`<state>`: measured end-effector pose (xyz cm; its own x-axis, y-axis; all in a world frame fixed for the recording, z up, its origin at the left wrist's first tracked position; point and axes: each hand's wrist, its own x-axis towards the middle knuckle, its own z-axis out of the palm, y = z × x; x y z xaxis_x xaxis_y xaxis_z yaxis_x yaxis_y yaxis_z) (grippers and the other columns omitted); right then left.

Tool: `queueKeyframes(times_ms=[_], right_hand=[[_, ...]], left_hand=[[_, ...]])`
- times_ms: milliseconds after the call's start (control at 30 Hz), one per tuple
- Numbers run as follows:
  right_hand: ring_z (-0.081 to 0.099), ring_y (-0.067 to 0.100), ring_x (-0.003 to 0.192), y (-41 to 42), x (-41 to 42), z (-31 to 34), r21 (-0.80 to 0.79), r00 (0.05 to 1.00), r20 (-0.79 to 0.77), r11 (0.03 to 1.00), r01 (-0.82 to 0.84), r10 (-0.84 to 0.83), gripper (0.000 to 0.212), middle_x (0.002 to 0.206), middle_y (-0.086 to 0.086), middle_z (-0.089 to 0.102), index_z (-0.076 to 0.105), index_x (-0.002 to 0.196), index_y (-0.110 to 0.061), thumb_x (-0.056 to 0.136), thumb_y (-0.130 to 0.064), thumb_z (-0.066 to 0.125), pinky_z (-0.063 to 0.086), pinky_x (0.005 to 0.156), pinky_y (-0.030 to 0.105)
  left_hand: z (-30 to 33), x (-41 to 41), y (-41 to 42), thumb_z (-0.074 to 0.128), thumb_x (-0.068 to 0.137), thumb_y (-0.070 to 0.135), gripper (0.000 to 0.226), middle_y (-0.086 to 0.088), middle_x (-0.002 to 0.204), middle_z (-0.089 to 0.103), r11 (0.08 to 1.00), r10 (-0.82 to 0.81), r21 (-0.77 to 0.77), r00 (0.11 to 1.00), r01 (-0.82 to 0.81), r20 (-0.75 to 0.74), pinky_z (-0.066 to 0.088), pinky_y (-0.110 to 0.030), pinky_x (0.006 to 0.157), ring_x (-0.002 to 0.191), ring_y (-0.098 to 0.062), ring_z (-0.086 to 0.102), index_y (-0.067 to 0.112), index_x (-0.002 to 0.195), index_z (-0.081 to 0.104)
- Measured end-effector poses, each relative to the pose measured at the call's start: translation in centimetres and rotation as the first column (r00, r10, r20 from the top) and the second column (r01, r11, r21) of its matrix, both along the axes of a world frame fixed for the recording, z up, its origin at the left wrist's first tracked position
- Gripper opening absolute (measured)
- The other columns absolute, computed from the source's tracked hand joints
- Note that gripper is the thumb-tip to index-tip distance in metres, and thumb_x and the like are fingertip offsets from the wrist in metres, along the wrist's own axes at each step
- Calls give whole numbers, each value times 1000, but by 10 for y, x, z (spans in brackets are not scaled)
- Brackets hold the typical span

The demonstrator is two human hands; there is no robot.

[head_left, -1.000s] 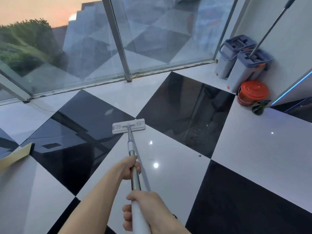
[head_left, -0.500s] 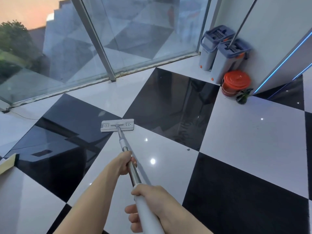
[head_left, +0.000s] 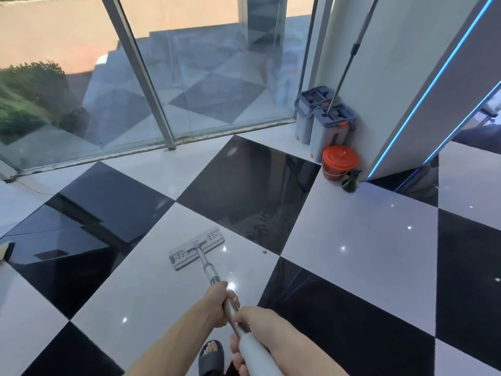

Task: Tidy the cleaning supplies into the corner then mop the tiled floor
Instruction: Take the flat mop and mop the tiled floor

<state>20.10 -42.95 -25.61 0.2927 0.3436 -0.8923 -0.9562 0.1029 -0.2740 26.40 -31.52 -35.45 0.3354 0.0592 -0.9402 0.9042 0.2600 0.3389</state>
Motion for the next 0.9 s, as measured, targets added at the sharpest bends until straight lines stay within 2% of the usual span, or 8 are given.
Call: queueKeyframes(times_ms=[100,200,267,333,433,600,733,900], right_hand=[[47,17,37,-14,-12,-13,-50,999,40,999,4,-2,29,60,12,47,55,117,-2,91,-8,44,38,38,19],[44,11,46,-14,-9,-11,-63,992,8,990,125,-125,35,63,9,47,57,123,-8,96,0,36,34,31,15],[44,16,44,-19,-4,-12,-69,989,-20,987,148,-150,37,57,10,54,62,118,-17,94,-2,39,36,34,14],[43,16,38,-23,10,-13,-51,988,-76,990,128,-132,32,53,10,50,64,106,-25,92,-6,42,38,36,14],[44,15,35,-21,46,-14,-69,990,-114,995,71,-78,23,55,9,46,64,91,-18,90,-6,44,41,36,15],[48,18,32,0,122,-22,-49,980,-91,984,173,-177,15,56,13,52,59,96,1,89,-1,46,43,37,18],[50,16,34,7,168,-19,-20,970,-99,975,220,-221,12,62,13,54,56,92,2,90,-7,49,45,37,20],[49,15,35,6,196,-6,65,962,-138,967,246,-236,16,60,10,54,55,86,0,90,-15,55,42,38,17]], left_hand=[[8,-31,-27,40,101,22,43,-2,31,37,1000,-3,-29,999,1,-43,28,-27,46,44,-17,32,9,60,38],[5,-44,-41,39,102,24,44,-2,31,33,997,31,-67,998,-34,-52,28,-23,39,38,-16,29,10,60,34],[0,-41,-45,38,103,25,42,-1,31,31,997,49,-55,997,-52,-64,26,-16,29,28,-14,28,10,63,32],[-1,-28,-47,37,103,25,43,-1,31,31,998,38,-43,997,-40,-64,25,-15,28,32,-15,29,9,64,34],[3,10,-43,39,102,24,40,-1,30,36,999,29,-17,997,-30,-67,29,-15,30,41,-15,34,8,64,39],[-18,104,-17,40,102,25,25,-1,36,37,993,89,-71,995,-93,-48,33,-15,31,29,-13,35,10,82,37],[-28,176,2,37,103,25,29,1,31,33,997,40,-66,999,-40,-5,33,-13,33,21,-12,33,13,76,34],[-52,248,21,37,103,25,31,2,33,30,997,50,-54,999,-50,16,32,-11,30,21,-11,30,14,75,34]])
